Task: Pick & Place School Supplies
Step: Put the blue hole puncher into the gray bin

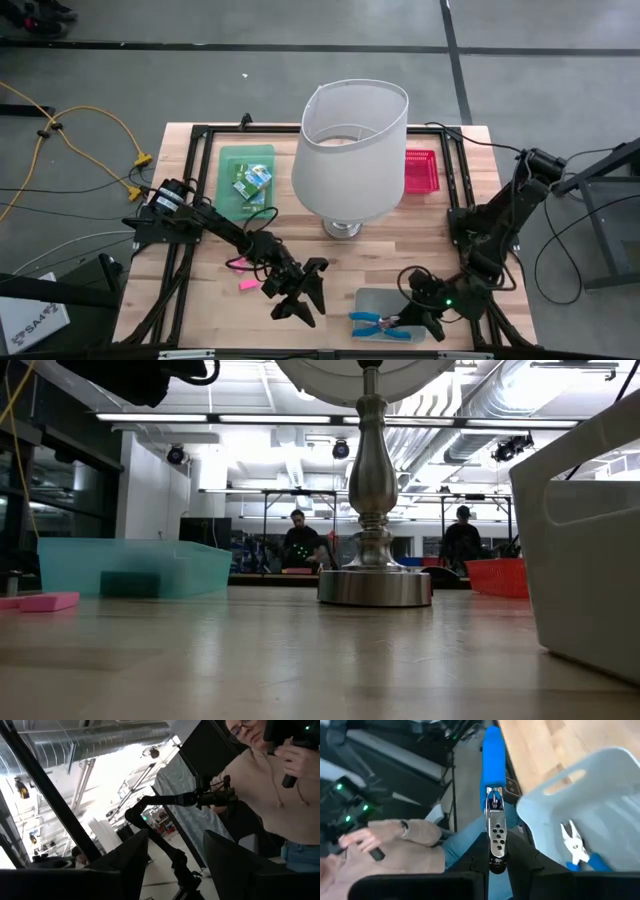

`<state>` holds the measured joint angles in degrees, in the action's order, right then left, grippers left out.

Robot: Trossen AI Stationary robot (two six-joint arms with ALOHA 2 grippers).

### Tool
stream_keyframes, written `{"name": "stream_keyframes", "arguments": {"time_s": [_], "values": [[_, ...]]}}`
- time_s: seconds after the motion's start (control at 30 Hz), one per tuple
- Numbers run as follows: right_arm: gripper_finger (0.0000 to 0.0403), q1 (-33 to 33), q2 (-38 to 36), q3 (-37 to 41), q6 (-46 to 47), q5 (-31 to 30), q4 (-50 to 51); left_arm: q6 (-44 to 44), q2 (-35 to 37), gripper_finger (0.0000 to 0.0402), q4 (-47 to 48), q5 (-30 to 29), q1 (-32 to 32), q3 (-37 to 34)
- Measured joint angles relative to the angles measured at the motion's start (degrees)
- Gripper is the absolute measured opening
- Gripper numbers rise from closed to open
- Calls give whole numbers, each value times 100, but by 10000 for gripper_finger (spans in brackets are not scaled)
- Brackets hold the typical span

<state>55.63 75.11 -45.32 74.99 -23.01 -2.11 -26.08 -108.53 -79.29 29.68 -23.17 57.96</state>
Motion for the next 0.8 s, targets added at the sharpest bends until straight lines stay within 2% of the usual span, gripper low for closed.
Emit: {"name": "stream_keyframes", "arguments": {"time_s": [0.2, 0.47, 0.8], "values": [[32, 348, 0, 0, 1188, -568, 668, -5, 0, 183, 121, 1, 1, 0], [32, 824, 61, 102, 2306, -1226, 853, -7, 0, 183, 233, 3, 54, 0], [32, 973, 486, 223, 2927, -1300, 757, -7, 0, 183, 259, 5, 171, 0]]}}
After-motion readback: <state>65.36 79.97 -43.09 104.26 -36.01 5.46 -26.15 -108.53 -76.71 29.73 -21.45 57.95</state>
